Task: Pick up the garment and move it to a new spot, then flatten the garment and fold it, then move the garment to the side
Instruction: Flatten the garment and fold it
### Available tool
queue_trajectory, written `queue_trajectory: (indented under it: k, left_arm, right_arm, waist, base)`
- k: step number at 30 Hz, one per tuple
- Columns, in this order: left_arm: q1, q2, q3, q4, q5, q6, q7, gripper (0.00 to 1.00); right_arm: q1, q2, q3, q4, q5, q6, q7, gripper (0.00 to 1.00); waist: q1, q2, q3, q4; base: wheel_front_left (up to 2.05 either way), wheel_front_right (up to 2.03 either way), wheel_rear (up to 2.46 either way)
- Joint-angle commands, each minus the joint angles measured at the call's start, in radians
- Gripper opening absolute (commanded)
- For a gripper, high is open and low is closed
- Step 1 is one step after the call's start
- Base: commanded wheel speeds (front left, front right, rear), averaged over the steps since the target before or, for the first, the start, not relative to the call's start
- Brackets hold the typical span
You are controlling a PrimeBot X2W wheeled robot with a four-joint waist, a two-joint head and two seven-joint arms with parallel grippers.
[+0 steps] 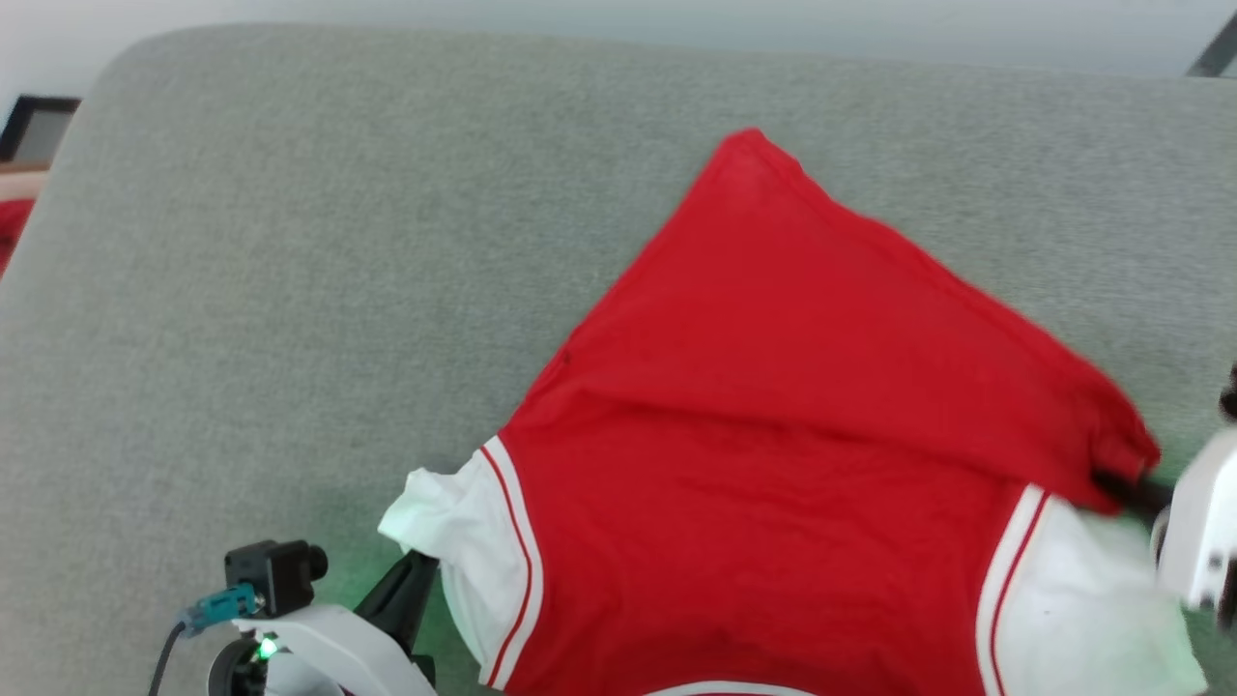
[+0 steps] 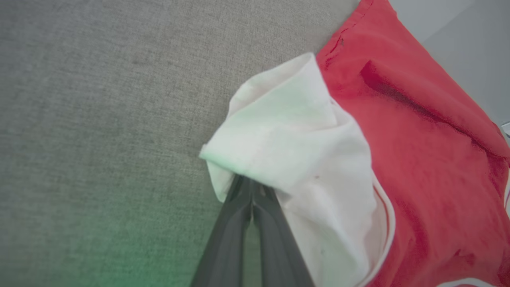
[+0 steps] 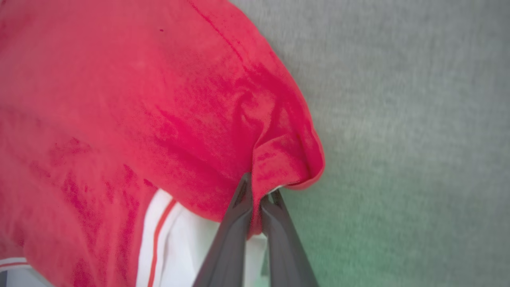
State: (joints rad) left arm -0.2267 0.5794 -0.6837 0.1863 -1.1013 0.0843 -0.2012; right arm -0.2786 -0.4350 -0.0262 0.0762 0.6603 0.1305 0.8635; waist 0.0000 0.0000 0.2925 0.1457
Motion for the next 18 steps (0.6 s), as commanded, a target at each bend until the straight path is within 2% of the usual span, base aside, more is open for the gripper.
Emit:
queue_trajectory:
  k: [1,7,13,14,15,16,18]
  left_arm:
    - [0.011,0.006,0.003,-0.003,-0.005,0.006,0.005,0.00]
    - [0.028,0.024,0.008,-0.032,-0.007,0.022,0.005,0.00]
    - [0.036,0.037,0.009,-0.048,-0.008,0.028,0.009,0.00]
    - [0.035,0.038,0.009,-0.049,-0.006,0.029,0.010,0.00]
    - [0.035,0.039,0.008,-0.050,-0.005,0.029,0.011,0.00]
    - [0.034,0.039,0.009,-0.050,-0.004,0.030,0.011,0.00]
    - [0.034,0.041,0.009,-0.051,-0.002,0.030,0.009,0.00]
  right_arm:
    - [0.033,0.006,-0.011,-0.015,-0.004,0.000,0.006,0.00]
    - [0.197,0.080,-0.052,-0.090,-0.029,0.000,0.014,0.00]
    - [0.265,0.137,-0.056,-0.094,-0.041,0.000,-0.016,0.00]
    - [0.267,0.141,-0.053,-0.092,-0.046,0.000,-0.026,0.34]
    - [0.267,0.145,-0.051,-0.090,-0.049,0.000,-0.036,0.73]
    - [0.270,0.145,-0.051,-0.088,-0.052,0.000,-0.043,1.00]
    - [0.273,0.147,-0.050,-0.094,-0.060,0.000,-0.065,1.00]
  waist:
    - [0.0000,0.0000,-0.018,-0.021]
    - [0.0000,0.0000,-0.025,-0.046]
    - [0.0000,0.0000,-0.022,-0.063]
    - [0.0000,0.0000,-0.021,-0.065]
    - [0.0000,0.0000,-0.021,-0.067]
    - [0.0000,0.0000,-0.021,-0.068]
    - [0.0000,0.0000,-0.023,-0.070]
  base:
    - [0.00,0.00,0.00]
    - [0.00,0.00,0.00]
    - [0.00,0.00,0.00]
    - [0.00,0.00,0.00]
    - [0.00,0.00,0.00]
    - [0.00,0.00,0.00]
    - [0.00,0.00,0.00]
